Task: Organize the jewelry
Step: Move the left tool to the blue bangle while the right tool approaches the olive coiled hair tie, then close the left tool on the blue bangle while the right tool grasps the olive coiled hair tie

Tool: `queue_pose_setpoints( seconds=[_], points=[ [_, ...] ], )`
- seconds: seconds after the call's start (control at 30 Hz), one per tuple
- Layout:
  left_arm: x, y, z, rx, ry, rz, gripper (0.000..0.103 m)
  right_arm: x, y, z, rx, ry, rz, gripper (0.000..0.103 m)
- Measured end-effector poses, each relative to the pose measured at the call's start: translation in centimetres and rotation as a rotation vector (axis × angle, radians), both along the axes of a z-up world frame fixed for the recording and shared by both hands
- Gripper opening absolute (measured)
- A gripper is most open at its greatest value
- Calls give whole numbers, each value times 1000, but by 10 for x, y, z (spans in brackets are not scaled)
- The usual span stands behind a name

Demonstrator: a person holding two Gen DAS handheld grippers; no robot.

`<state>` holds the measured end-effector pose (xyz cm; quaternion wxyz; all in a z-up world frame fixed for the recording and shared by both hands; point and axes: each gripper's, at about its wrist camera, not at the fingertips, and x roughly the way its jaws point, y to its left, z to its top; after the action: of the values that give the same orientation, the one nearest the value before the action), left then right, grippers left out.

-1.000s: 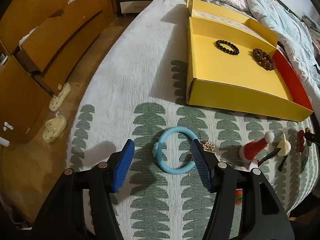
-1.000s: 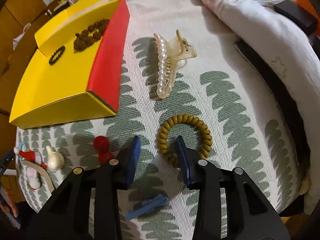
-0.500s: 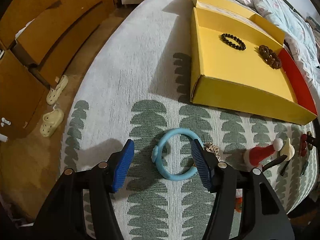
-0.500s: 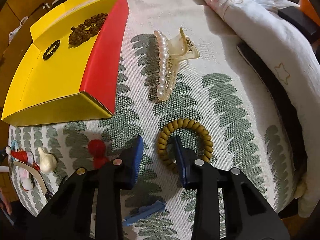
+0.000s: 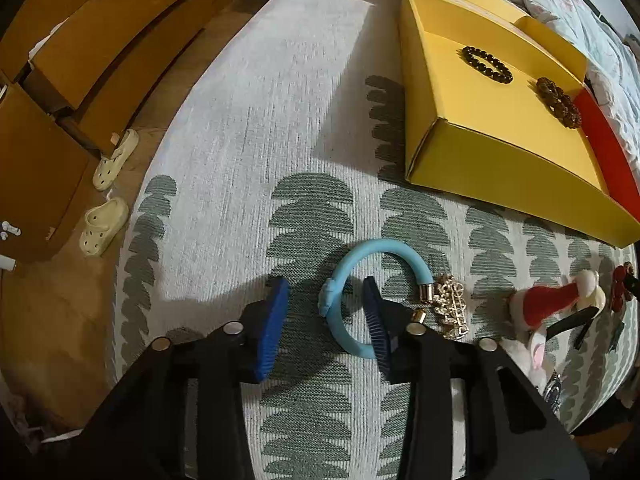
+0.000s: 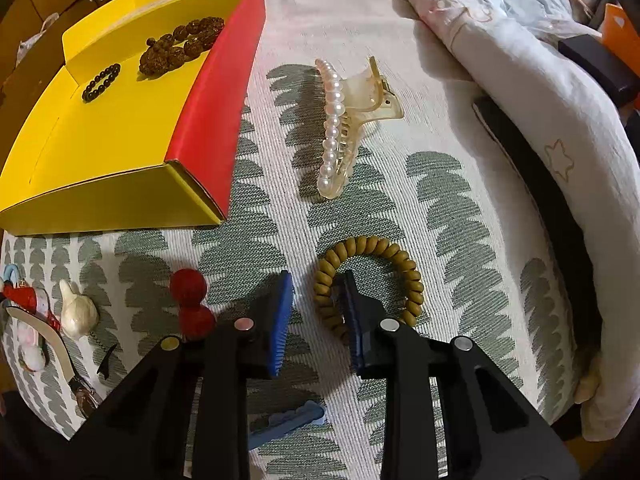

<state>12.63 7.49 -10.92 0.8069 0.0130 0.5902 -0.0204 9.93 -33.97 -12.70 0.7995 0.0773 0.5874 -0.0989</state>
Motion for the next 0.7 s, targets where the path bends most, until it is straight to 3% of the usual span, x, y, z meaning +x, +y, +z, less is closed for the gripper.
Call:
queue_pose_setpoints(
  seconds=[0.17, 0.27, 0.7],
  points=[
    [-1, -2, 0, 17, -3, -7, 18, -2, 0, -1, -15, 4, 3, 13],
    [-1, -2, 0, 16, 1, -14, 14, -4, -2, -1, -9, 5, -1, 12],
    [-5, -1, 7, -28, -1, -16, 12, -8, -5, 4, 7, 3, -18, 11]
  ],
)
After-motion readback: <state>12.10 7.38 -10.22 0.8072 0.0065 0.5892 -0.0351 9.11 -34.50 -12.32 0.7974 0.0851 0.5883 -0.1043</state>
